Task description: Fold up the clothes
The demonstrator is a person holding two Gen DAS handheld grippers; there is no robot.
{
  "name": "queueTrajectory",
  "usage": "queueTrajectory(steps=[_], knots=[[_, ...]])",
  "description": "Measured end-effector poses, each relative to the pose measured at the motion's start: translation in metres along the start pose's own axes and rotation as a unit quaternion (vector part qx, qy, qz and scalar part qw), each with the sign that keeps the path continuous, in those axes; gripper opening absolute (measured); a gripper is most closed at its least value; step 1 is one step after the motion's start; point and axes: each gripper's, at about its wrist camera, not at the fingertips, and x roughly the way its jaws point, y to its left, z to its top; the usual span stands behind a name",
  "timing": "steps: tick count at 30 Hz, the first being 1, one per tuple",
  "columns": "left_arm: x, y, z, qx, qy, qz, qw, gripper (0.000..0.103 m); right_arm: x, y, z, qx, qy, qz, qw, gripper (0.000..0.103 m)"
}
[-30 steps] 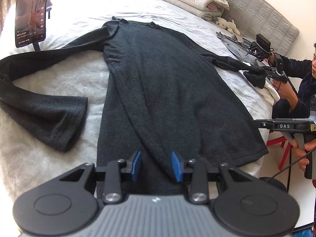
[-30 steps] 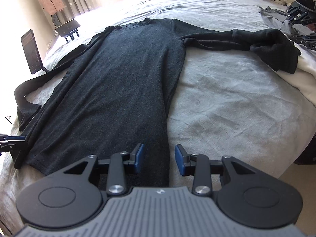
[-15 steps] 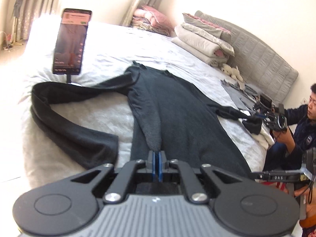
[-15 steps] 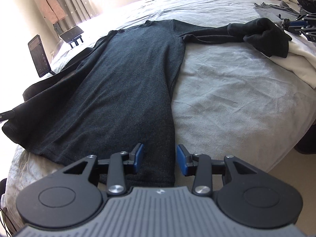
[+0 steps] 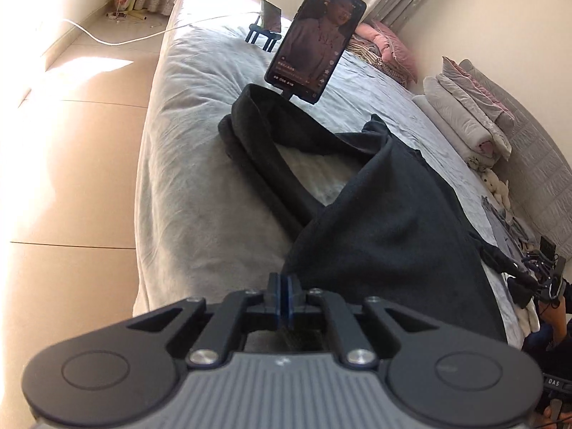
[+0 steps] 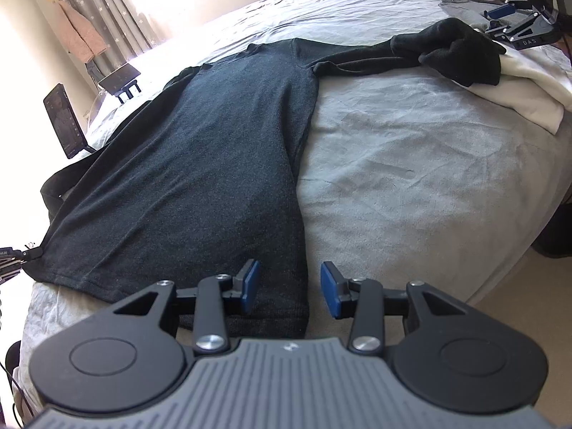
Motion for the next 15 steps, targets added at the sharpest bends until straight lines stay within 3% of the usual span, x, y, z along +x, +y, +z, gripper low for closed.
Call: queueTrajectory(steps=[1,3,5,13,14,15], knots=[[-0.001,0.001,-0.001,-0.003,0.001,-0.001,1.0000,0.007,-0.002,-0.001,-0.001,0.002,-0.002,-0.001,1.000,0.042],[-0.003,0.002,-0.003,-0.008,0.002,-0.007,0.9999,0.021,-0.005,-0.005,-0.004,0.013,-0.005,0.003,1.000,0.042],[-0.006,0.004,-0.006,-0.010,0.003,-0.016,0.9998,0.028,-0.007,-0.011,-0.008,0.033,-0.007,0.007,0.999,0.042],[-0.012,0.002,-0.015,0.000,0.012,-0.027,0.9996,0.027,-0.004,-0.032,-0.028,0.119,0.001,0.056,0.991,0.042],[-0.012,0.001,-0.017,0.001,0.013,-0.028,0.9995,0.025,-0.003,-0.033,-0.029,0.125,0.002,0.065,0.990,0.042],[-0.012,-0.001,-0.018,0.006,0.016,-0.029,0.9994,0.016,-0.002,-0.032,-0.030,0.126,0.002,0.074,0.989,0.042]])
